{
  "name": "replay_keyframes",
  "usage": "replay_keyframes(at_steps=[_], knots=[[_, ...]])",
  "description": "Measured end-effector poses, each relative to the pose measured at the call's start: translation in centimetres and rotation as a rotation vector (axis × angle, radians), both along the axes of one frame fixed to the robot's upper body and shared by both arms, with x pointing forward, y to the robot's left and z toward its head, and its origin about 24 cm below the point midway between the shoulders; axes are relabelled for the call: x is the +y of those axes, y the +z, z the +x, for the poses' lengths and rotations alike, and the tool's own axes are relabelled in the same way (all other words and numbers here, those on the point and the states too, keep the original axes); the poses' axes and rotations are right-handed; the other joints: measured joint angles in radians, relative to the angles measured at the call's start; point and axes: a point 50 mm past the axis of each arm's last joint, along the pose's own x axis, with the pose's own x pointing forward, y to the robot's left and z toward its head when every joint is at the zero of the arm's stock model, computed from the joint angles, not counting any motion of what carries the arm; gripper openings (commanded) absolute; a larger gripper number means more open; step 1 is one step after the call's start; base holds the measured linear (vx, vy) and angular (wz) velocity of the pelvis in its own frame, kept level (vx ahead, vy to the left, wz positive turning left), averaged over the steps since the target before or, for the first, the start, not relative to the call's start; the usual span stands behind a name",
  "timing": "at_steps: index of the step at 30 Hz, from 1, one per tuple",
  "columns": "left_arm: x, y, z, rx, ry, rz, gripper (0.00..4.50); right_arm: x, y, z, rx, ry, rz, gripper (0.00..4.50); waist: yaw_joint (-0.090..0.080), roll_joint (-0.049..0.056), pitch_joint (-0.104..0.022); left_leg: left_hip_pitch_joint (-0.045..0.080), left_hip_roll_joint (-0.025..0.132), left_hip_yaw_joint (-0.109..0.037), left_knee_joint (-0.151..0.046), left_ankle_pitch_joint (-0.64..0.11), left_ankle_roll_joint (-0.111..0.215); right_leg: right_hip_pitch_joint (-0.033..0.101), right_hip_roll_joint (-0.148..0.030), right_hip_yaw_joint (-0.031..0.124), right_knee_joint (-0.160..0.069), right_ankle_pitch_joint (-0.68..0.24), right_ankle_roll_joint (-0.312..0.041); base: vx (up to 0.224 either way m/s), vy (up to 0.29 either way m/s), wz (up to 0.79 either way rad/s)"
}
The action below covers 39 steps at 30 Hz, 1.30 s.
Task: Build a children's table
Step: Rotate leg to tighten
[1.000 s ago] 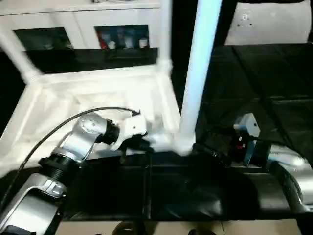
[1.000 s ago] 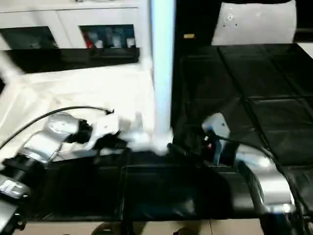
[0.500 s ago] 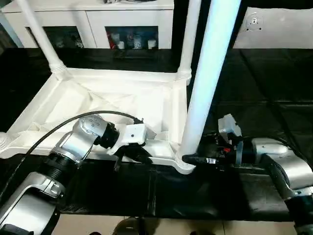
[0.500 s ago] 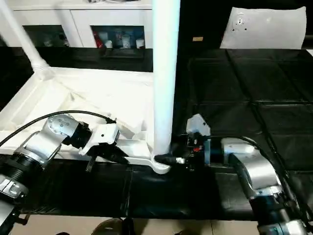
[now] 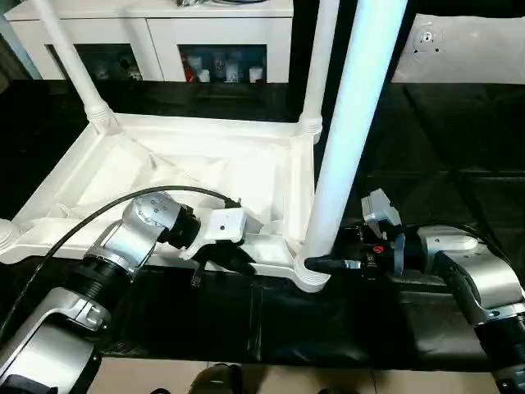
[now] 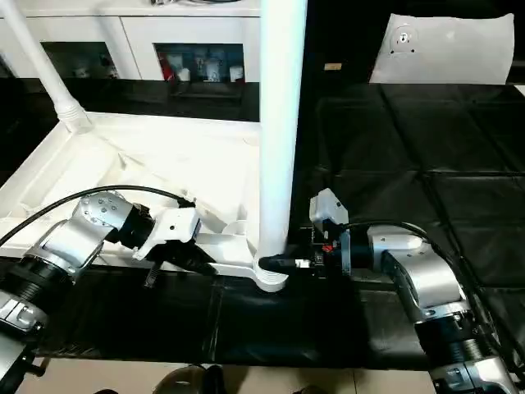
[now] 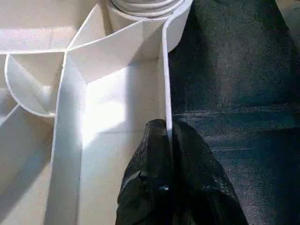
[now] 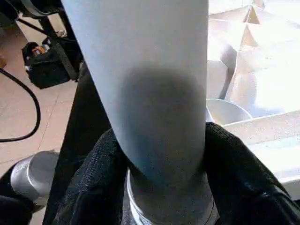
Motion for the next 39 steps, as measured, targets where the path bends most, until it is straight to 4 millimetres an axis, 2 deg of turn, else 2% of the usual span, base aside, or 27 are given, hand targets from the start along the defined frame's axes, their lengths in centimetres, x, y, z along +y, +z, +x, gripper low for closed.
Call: replay_keyframes(at_steps=[5,9,11,13,14,16,20,24,25,27,29,32,34,36,37,39], knots=[[-0.7,-0.2,0.0,0.055,0.047,-0.022,0.0,0.1,-0.4,-1.4,0.036,-0.084,0.031,2.04,0.011,0.0,0.0,0.001,0.0,0.0,0.0,0.0,0.0,0.001,0.0,0.0,0.0,0.0,0.0,0.0,0.0,0.0],[-0.8,-0.4,0.3,0.082,0.149,-0.034,0.0,0.4,-0.7,-1.5,0.029,-0.221,0.044,2.04,0.004,0.0,0.0,0.004,0.0,0.0,0.0,0.0,-0.001,0.001,-0.001,0.001,0.002,0.001,-0.002,0.0,0.0,0.0],[-1.0,-0.5,0.6,0.084,0.214,-0.039,0.0,0.7,-0.9,-1.3,0.02,-0.323,0.053,2.04,-0.004,0.0,0.001,0.008,0.0,0.001,-0.001,0.0,-0.001,0.002,-0.001,0.003,0.001,0.0,0.001,-0.032,0.004,-0.03],[-1.7,-0.7,1.1,0.086,0.329,-0.061,0.0,1.3,-1.2,-0.7,0.012,-0.508,0.067,2.04,-0.022,-0.002,0.004,0.016,0.0,0.001,-0.002,0.0,-0.002,0.001,-0.001,0.003,-0.001,-0.005,0.008,0.0,0.0,0.0],[-2.2,-0.8,1.2,0.093,0.368,-0.074,0.0,1.4,-1.2,-0.4,0.009,-0.577,0.067,2.04,-0.026,0.001,0.004,0.018,-0.001,0.001,-0.004,0.0,-0.002,0.002,-0.001,0.003,-0.006,-0.005,0.009,0.0,0.0,0.0],[-3.5,-1.0,1.5,0.099,0.463,-0.111,0.0,1.7,-1.2,0.5,-0.002,-0.744,0.068,2.04,-0.044,0.001,0.004,0.018,-0.004,-0.001,-0.008,0.0,-0.002,0.002,-0.003,0.003,-0.014,-0.006,0.009,-0.005,0.024,-0.1],[-6.2,-1.2,2.2,0.095,0.629,-0.169,0.0,2.4,-0.9,2.5,0.005,-1.032,0.071,2.03,-0.069,0.001,0.005,0.018,-0.008,-0.001,-0.013,0.0,-0.002,-0.002,-0.003,0.006,-0.024,-0.006,0.009,-0.005,0.016,-0.06],[-7.6,-1.1,2.5,0.081,0.7,-0.185,0.0,3.1,-0.6,3.6,-0.002,-1.166,0.06,2.03,-0.077,0.001,0.005,0.018,-0.01,-0.001,-0.02,0.0,-0.002,-0.001,-0.004,0.008,-0.033,-0.002,0.004,0.0,0.0,0.0],[-7.8,-1.0,2.5,0.076,0.706,-0.185,0.0,3.1,-0.6,3.7,-0.003,-1.179,0.058,2.03,-0.077,0.001,0.005,0.018,-0.011,-0.001,-0.02,0.0,-0.002,0.0,-0.004,0.008,-0.033,-0.002,0.003,0.0,0.0,0.0],[-8.0,-1.0,2.6,0.057,0.71,-0.177,0.0,3.3,-0.6,4.0,-0.015,-1.205,0.063,2.73,-0.076,0.001,0.005,0.018,-0.011,-0.001,-0.021,0.0,-0.002,0.0,-0.003,0.008,-0.035,0.004,-0.003,0.0,0.0,0.0],[-8.0,-0.8,2.6,0.034,0.708,-0.168,0.0,3.8,-0.5,4.0,-0.019,-1.215,0.081,2.76,-0.077,0.001,0.005,0.018,-0.011,-0.001,-0.022,0.0,-0.002,0.001,-0.003,0.008,-0.037,0.009,0.0,0.0,0.0,0.0],[-7.6,-0.5,2.9,-0.032,0.732,-0.153,0.0,4.5,-0.9,3.5,0.004,-1.2,0.101,3.16,-0.082,0.0,0.006,0.017,-0.01,-0.001,-0.024,0.0,-0.002,0.0,-0.003,0.007,-0.038,0.016,-0.001,0.0,0.0,0.0],[-7.1,-0.3,3.1,-0.06,0.732,-0.147,0.0,5.6,-1.3,2.9,0.012,-1.127,0.099,3.23,-0.088,-0.001,0.006,0.016,-0.009,-0.001,-0.024,0.001,-0.002,-0.003,-0.003,0.006,-0.043,0.031,0.006,0.0,0.0,0.0],[-6.9,-0.1,3.0,-0.073,0.712,-0.149,0.0,6.2,-1.4,2.6,0.008,-1.055,0.099,3.48,-0.09,-0.001,0.006,0.014,-0.008,-0.001,-0.026,0.001,-0.003,-0.006,-0.003,0.005,-0.044,0.037,0.006,0.033,-0.014,-0.08],[-6.7,0.0,2.9,-0.078,0.692,-0.157,0.0,6.1,-1.6,2.4,0.007,-1.025,0.096,3.65,-0.086,-0.001,0.006,0.014,-0.008,-0.001,-0.028,0.001,-0.003,-0.007,-0.002,0.005,-0.044,0.036,0.007,0.059,-0.027,-0.01],[-6.5,0.1,2.5,-0.078,0.644,-0.175,0.0,5.4,-1.8,2.0,-0.012,-0.961,0.083,3.69,-0.072,-0.001,0.006,0.007,-0.007,-0.001,-0.031,0.001,-0.003,-0.014,-0.002,0.003,-0.044,0.034,0.008,0.064,-0.026,0.0]])
